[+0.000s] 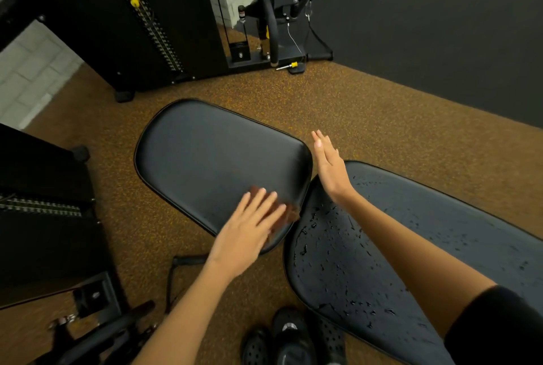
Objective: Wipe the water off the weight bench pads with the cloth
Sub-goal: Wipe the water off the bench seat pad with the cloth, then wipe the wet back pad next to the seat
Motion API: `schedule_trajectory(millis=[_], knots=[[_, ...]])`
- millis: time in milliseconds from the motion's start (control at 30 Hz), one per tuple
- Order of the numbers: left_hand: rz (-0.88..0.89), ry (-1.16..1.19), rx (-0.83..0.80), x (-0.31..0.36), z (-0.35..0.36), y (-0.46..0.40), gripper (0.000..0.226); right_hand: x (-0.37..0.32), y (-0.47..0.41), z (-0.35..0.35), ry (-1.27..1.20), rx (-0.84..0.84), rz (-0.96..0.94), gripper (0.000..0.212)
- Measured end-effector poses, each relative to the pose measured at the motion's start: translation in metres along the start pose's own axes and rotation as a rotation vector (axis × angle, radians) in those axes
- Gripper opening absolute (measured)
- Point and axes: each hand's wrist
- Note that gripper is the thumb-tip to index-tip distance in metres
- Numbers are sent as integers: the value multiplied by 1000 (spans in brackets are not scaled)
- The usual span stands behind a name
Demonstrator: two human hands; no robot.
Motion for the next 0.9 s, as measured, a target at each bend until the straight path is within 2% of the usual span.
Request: schedule_trajectory(millis=[67, 200, 300, 367, 433, 500, 533, 633, 767, 900], knots=[[78, -26, -39, 7, 5, 1, 68, 2, -3, -4, 7, 0, -14, 48], [77, -65, -68, 4, 9, -11, 74, 5, -7, -8, 80, -19, -92, 47], [-27, -26, -11, 6, 8, -32, 75, 11, -3, 0, 206, 8, -240, 43], [-158, 98, 15, 13, 1, -48, 70, 14, 10, 11, 295, 40, -403, 41], [-255, 407, 58, 14, -4, -57, 66, 19, 34, 26, 328, 44, -531, 40], [-311, 717, 63, 5, -11, -52, 60, 27, 63, 44, 316, 1, -567, 42], [-341, 756, 96, -3, -14, -45, 56, 31, 76, 53, 318, -35, -551, 44], [-426, 552, 168, -37, -18, -20, 51, 44, 94, 75, 490, -120, -476, 61], [-356, 99, 21, -60, -12, 1, 52, 50, 89, 85, 626, -117, -404, 65], [-339, -7, -65, -47, -10, 1, 55, 48, 65, 75, 643, -51, -408, 61]])
Point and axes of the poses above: each hand's wrist, its own y-axis away from the middle knuckle, its own z-axis out of the palm, x = y × z, and after that the axes turned 13 degrees about -y, right-handed
